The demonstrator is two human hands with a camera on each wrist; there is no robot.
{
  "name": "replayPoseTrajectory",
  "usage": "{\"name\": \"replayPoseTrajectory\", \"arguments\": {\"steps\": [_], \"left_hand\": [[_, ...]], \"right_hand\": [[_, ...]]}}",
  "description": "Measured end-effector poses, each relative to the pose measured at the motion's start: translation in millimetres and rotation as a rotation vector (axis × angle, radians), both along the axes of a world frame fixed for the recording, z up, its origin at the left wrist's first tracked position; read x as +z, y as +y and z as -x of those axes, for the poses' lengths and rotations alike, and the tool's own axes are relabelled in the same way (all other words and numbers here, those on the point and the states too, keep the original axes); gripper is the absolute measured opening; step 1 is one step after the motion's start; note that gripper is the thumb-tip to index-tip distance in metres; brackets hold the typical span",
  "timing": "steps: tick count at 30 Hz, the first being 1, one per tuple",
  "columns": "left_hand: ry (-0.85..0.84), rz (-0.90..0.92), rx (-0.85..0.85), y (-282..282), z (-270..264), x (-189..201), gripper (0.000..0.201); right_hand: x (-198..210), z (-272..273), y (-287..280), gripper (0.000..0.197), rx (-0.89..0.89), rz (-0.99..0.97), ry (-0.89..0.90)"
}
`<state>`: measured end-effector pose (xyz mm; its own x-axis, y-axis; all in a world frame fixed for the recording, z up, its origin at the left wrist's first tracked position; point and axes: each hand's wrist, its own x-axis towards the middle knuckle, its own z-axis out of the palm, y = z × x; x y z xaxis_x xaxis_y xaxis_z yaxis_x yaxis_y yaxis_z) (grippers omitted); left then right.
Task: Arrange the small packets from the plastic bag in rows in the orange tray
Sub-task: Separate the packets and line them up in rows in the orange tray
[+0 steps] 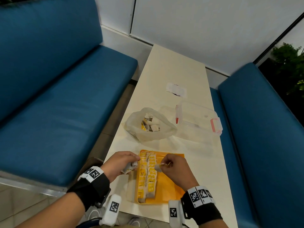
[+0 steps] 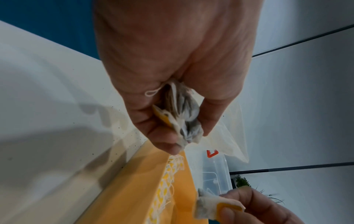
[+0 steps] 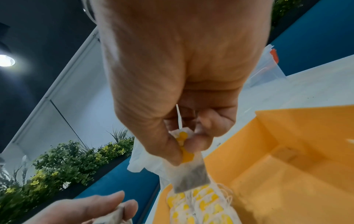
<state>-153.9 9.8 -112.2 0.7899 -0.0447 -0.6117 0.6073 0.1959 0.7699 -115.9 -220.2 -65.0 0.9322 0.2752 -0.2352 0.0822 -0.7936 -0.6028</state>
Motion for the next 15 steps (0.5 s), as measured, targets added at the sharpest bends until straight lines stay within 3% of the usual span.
{"name": "replayPoseTrajectory", "arguments": {"steps": [8, 15], "left_hand": [[0.017, -0.122, -0.078, -3.9, 4.4, -11.7, 0.032], [0.005, -0.212, -0.157, -10.1, 9.2, -19.7, 0.031]], "right_hand": [[-12.1, 16.4, -3.4, 0.011, 0.026, 0.054, 0.142], [-24.2, 34.2, 1.2, 0.014, 0.154, 0.156, 0.265]]}}
